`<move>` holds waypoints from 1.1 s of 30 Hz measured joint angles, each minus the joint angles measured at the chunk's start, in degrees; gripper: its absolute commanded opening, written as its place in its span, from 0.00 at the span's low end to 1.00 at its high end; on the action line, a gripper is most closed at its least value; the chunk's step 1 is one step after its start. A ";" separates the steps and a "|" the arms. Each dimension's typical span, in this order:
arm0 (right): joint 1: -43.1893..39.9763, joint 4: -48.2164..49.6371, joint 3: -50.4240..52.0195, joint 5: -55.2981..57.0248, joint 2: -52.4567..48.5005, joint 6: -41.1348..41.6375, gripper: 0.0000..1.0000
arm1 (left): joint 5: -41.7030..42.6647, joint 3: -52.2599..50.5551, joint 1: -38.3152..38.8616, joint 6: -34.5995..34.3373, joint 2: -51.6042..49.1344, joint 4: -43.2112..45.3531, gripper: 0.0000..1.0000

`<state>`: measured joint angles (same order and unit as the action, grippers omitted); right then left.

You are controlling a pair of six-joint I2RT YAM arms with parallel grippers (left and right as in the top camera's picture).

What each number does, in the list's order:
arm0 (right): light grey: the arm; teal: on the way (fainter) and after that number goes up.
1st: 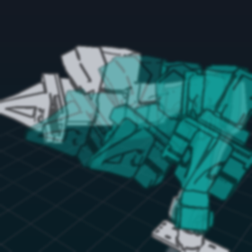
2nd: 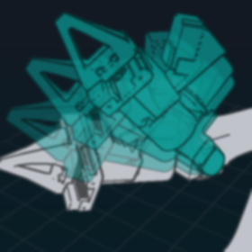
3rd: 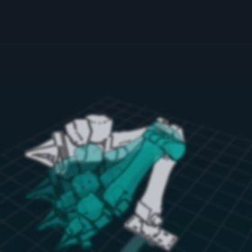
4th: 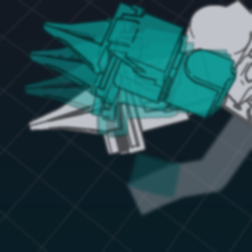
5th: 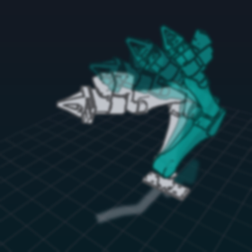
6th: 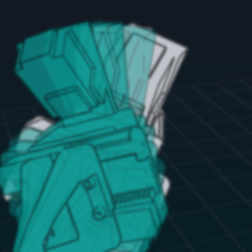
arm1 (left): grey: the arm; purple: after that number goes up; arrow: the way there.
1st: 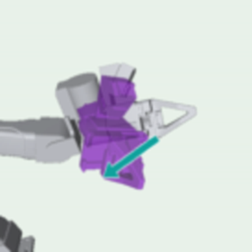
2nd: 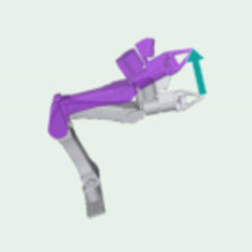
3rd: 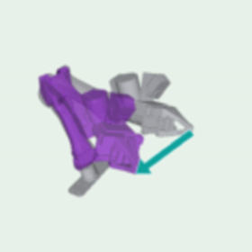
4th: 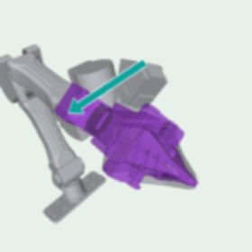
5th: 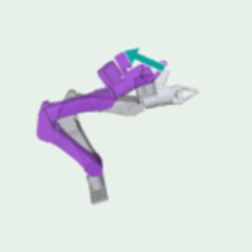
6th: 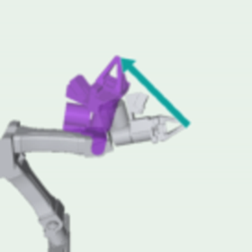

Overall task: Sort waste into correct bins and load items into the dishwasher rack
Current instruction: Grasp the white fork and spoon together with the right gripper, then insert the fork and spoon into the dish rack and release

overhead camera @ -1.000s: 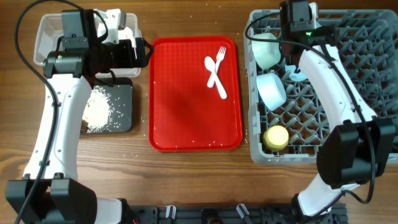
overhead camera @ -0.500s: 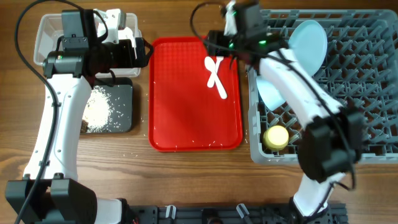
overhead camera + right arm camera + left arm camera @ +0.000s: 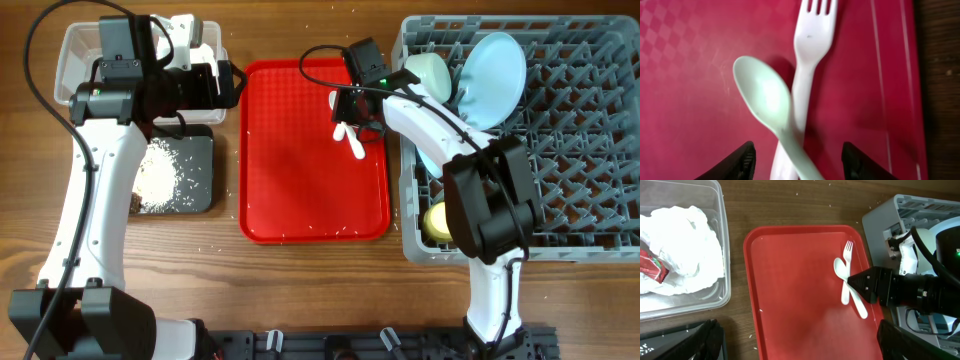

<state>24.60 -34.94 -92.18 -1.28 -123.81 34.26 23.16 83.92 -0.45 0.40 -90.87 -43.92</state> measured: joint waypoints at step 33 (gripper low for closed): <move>2.21 -8.46 -2.47 -2.67 7.06 -11.02 0.04 | 0.00 0.00 0.00 0.00 0.00 0.02 1.00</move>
<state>26.81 -43.40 -94.65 -3.95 -116.75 23.24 23.16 83.92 -0.45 0.40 -90.87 -43.90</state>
